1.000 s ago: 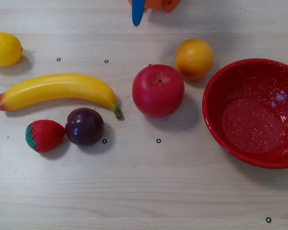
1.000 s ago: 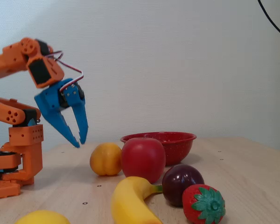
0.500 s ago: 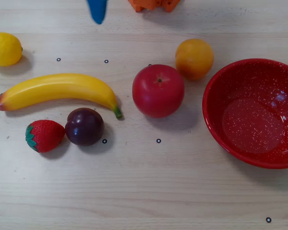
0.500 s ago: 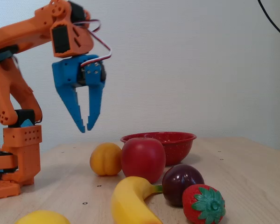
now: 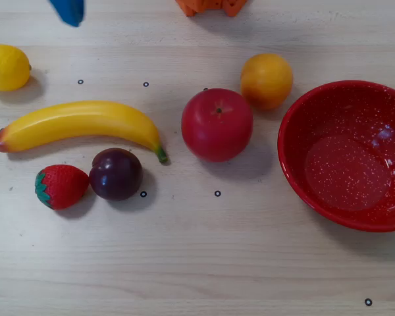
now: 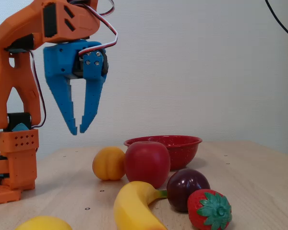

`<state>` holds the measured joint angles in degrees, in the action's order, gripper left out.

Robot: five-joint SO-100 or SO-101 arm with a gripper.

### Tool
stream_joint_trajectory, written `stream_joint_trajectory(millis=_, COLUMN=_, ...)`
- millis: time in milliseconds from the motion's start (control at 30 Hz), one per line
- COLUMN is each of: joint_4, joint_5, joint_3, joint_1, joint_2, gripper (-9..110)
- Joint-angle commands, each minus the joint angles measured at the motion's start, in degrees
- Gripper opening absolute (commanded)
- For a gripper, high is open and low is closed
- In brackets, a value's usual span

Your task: Put the lemon in the red bowl.

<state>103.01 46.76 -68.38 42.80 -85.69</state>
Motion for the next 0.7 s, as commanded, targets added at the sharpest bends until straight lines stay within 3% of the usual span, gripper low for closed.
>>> stream_joint_trajectory(millis=0, joint_4=2.37, joint_5=2.99, joint_3=8.44, joint_1=3.34, joint_2=0.18, gripper=0)
stream_joint_trajectory(millis=667, joint_4=5.62, joint_5=19.51, joint_3=36.83, joint_1=19.6, joint_2=24.26, gripper=0)
